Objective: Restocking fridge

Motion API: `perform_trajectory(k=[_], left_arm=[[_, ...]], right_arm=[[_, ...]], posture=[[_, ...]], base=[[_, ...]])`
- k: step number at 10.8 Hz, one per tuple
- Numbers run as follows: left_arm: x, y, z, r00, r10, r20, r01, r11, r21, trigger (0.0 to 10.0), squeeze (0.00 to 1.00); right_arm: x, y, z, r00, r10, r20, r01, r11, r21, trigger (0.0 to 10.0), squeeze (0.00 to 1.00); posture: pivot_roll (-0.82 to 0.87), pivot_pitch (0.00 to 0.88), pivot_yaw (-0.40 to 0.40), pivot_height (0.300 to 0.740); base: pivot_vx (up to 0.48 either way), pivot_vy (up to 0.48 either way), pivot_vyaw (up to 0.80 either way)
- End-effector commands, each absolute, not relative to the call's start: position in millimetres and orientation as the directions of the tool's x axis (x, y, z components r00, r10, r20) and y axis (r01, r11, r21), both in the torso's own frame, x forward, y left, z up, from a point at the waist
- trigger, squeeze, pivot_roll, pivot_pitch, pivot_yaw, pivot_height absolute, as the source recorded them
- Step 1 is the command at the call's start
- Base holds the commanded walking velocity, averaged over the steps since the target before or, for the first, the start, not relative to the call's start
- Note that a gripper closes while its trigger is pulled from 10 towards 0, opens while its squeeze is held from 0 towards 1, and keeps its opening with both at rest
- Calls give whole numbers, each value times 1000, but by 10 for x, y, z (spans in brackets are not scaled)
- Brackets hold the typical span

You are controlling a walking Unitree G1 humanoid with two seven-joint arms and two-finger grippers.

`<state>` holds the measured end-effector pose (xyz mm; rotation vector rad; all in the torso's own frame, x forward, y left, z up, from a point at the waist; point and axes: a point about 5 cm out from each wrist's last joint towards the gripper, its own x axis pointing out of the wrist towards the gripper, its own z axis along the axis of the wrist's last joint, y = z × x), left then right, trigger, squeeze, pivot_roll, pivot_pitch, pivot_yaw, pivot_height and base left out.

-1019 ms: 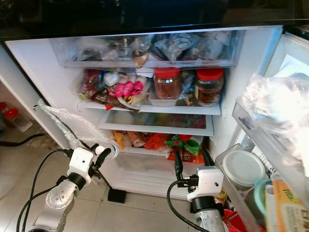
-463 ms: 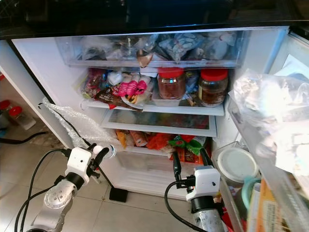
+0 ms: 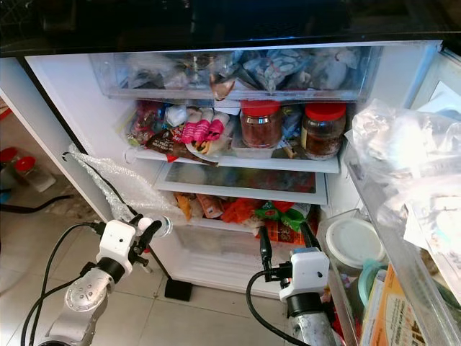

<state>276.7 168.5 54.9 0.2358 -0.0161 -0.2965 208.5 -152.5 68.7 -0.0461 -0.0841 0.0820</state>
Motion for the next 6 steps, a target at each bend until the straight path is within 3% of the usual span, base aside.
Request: perform_trajectory(k=[1,6], left_arm=[[2782,1755,561,961,-277,-17,273,931,240,10000,0],[2771,1685,579,949,-316,-12,310,924,222,10000,0]], right_arm=[[2070,-1560,678,996,60,71,-57,997,-46,10000,0],[2076,-1509,668,995,65,71,-63,997,-32,10000,0]], posture=[[-196,50,125,740],[-191,55,129,740]], base=[[0,0,0],[0,0,0]])
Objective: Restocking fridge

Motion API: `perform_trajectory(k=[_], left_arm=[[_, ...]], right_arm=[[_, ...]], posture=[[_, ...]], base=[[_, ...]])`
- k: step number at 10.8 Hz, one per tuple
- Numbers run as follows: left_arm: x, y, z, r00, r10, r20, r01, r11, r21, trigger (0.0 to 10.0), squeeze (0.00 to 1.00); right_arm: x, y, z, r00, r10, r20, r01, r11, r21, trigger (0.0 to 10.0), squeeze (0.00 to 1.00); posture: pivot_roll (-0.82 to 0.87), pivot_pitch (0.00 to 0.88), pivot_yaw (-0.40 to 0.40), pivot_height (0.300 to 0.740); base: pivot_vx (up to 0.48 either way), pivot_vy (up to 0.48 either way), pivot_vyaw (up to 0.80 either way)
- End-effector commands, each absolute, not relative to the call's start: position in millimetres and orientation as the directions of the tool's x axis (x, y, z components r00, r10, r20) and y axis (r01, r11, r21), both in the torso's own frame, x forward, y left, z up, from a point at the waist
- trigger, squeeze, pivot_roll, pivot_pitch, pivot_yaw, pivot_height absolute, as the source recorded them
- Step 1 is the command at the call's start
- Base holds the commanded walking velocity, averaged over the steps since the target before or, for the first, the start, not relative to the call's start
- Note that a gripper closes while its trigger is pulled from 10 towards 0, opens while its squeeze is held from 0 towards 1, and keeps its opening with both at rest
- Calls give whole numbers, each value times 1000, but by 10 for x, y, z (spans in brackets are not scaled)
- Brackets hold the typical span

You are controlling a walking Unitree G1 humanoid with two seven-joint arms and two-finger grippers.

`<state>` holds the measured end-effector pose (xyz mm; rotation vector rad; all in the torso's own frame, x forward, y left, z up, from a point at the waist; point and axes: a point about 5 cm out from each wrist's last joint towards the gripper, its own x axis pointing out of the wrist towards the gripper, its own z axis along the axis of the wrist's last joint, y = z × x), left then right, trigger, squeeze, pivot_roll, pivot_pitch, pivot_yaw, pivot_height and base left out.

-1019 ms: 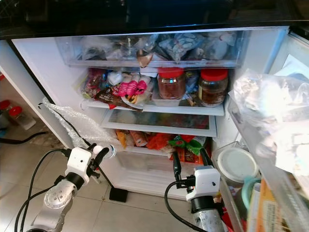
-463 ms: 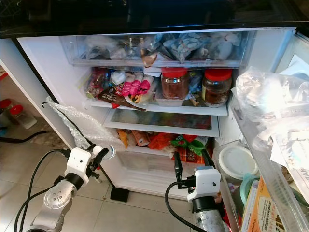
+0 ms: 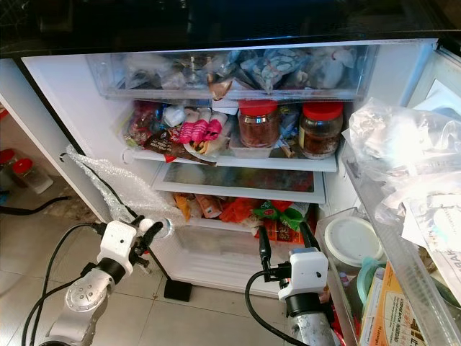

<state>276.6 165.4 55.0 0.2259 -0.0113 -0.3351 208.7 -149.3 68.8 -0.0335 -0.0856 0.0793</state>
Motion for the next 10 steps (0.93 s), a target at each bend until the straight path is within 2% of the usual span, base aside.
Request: perform_trajectory(k=[1,5,10], left_arm=[[2766,1657,576,938,-345,-21,341,915,214,10000,0],[2822,1640,677,932,-361,13,349,908,230,10000,0],[2901,1336,1011,891,-429,148,400,896,193,10000,0]], right_arm=[[2089,-1501,679,995,57,78,-56,998,-13,10000,0],[2108,-1506,689,995,56,81,-54,998,-19,10000,0],[2143,-1573,711,995,32,90,-31,999,-15,10000,0]], posture=[[-191,55,129,740],[-193,54,122,740],[-205,46,120,740]], base=[[0,0,0],[0,0,0],[0,0,0]])
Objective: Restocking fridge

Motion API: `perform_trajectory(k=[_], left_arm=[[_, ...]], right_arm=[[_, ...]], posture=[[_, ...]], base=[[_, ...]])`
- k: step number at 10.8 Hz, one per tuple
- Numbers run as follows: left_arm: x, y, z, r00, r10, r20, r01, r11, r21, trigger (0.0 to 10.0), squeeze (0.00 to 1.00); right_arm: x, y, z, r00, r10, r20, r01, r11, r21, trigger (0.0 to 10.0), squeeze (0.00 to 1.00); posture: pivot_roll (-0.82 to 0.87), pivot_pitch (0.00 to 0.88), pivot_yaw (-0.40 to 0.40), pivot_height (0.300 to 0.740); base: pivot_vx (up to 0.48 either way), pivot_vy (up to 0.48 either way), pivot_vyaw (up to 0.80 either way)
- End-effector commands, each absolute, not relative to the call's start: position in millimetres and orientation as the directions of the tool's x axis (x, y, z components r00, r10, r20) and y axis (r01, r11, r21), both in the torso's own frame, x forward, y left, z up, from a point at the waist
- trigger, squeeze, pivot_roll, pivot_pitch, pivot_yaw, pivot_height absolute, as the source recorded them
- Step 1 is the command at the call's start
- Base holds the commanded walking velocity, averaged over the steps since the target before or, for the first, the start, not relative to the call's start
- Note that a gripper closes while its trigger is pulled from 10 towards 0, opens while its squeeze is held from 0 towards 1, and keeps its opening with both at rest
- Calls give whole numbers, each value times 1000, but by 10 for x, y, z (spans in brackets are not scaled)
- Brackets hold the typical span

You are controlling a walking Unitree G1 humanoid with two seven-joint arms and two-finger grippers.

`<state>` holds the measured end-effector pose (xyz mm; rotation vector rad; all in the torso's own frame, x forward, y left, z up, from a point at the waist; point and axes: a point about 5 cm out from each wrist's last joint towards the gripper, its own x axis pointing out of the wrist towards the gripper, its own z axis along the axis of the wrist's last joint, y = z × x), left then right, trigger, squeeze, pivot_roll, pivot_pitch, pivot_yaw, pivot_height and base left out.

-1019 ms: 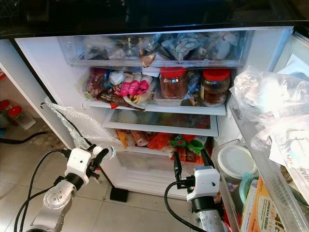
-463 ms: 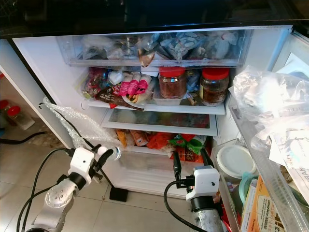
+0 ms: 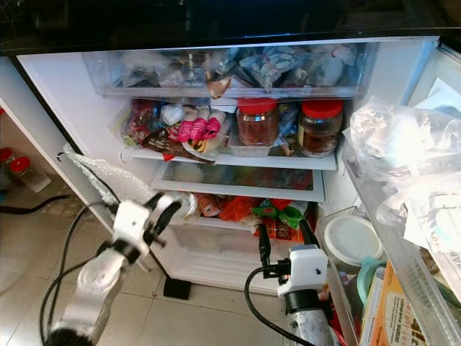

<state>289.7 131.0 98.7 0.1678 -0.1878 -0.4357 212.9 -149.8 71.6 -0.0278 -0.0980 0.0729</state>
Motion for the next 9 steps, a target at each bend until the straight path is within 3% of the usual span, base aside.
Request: perform_trajectory(k=[1,9], left_arm=[[2892,1292,997,880,-453,140,427,885,184,10000,0],[2846,1404,876,895,-442,64,429,891,151,10000,0]], right_arm=[[2148,-1572,707,995,33,90,-31,999,-18,10000,0],[2147,-1577,667,997,1,73,0,1000,-20,10000,0]], posture=[[-209,39,124,740],[-203,26,131,740]], base=[[0,0,0],[0,0,0]])
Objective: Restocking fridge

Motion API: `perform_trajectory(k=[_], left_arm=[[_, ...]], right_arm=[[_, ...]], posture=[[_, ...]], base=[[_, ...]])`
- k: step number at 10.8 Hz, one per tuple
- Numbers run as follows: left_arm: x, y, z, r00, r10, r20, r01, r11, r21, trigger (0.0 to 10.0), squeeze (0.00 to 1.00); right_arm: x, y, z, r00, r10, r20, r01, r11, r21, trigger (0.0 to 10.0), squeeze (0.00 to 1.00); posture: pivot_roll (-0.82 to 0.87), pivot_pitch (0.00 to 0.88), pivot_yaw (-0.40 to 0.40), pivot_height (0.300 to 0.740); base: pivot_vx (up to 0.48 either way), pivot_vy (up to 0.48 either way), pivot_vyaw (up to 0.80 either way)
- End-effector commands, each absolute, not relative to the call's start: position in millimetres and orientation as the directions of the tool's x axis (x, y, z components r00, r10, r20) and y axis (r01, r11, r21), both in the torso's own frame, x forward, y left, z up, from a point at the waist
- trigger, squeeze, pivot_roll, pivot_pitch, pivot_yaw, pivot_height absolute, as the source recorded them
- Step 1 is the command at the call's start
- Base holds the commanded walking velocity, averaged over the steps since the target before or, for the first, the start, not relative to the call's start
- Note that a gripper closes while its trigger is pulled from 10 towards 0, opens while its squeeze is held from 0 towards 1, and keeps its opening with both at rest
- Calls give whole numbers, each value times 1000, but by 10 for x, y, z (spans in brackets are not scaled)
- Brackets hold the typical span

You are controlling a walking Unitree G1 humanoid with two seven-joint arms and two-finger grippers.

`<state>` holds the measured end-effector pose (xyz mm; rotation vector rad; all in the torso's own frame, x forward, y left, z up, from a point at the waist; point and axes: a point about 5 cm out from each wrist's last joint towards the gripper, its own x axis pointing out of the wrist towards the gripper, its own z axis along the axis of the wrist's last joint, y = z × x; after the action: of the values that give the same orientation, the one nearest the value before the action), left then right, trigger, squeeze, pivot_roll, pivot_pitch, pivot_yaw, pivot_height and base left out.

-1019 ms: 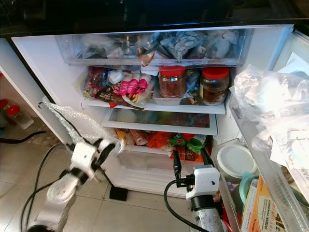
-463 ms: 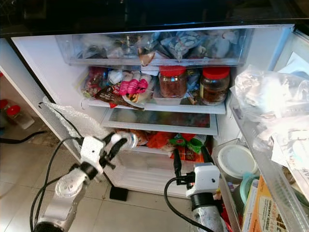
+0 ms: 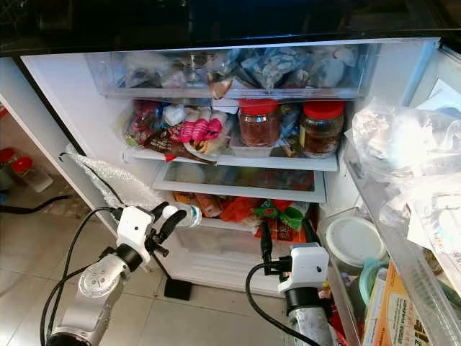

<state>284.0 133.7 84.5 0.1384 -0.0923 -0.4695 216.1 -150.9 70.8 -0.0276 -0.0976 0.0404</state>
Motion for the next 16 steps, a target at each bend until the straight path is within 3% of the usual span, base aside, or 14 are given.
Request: perform_trajectory(k=[1,9,16], left_arm=[[2847,1411,874,896,-440,63,427,892,151,10000,0],[2855,1427,891,901,-429,60,417,897,146,10000,0],[2852,1442,885,903,-426,54,416,898,143,10000,0]], right_arm=[[2151,-1583,660,998,-6,66,7,1000,-21,10000,0],[2175,-1579,653,999,-17,50,19,1000,-25,10000,0],[2167,-1565,627,999,-21,28,22,999,-24,10000,0]], posture=[[-205,32,131,740],[-205,54,131,740],[-206,60,132,710]], base=[[0,0,0],[0,0,0],[0,0,0]])
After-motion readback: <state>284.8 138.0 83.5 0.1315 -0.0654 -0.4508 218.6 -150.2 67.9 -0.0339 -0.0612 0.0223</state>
